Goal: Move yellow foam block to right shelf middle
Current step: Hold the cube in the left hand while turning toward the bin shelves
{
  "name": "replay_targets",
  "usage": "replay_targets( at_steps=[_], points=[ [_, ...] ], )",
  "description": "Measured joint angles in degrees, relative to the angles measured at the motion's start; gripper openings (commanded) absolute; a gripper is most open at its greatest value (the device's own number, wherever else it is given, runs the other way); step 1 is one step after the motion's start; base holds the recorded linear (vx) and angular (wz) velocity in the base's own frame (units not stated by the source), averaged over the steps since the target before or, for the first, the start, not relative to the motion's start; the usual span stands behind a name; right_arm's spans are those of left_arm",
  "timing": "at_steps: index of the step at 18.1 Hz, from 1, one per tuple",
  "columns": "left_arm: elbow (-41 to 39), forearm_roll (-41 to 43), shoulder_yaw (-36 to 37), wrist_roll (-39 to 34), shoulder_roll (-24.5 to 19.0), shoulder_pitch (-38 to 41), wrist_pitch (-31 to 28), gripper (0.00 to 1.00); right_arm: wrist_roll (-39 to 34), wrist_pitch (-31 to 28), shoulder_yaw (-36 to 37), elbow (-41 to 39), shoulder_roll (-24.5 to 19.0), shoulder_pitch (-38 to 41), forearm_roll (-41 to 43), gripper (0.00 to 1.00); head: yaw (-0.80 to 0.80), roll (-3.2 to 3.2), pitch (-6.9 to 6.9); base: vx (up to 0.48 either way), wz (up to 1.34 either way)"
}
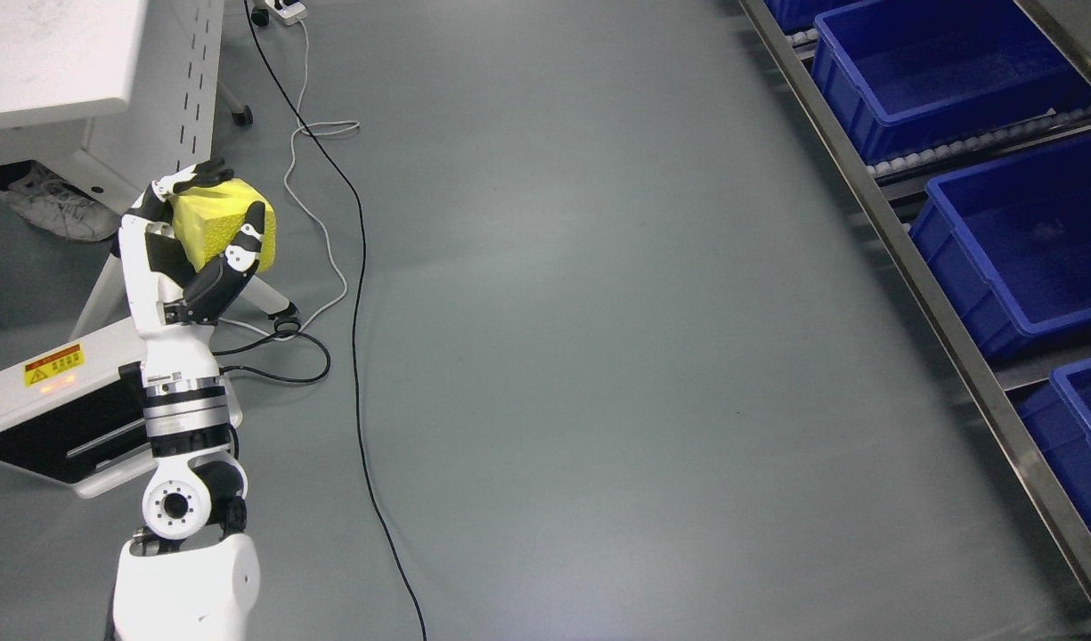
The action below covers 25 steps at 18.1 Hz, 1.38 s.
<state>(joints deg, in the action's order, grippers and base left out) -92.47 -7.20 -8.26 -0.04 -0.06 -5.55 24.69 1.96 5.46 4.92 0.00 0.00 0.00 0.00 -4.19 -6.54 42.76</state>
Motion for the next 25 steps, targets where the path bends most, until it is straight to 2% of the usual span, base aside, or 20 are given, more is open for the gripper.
replay_targets(
  at_steps=[9,25],
  points=[
    [0.0,-0.01,-0.09,-0.02,0.04,0.01,0.01,0.0,0.0,0.0,0.0,0.0,0.0,0.0,0.0,1.0,0.0,0.0,0.0,0.328,-0.25],
    [0.01,-0.01,-0.1,0.04,0.05,0.02,0.01,0.0,0.0,-0.02,0.0,0.0,0.0,0.0,0.0,1.0,0.0,0.0,0.0,0.452,-0.16]
  ],
)
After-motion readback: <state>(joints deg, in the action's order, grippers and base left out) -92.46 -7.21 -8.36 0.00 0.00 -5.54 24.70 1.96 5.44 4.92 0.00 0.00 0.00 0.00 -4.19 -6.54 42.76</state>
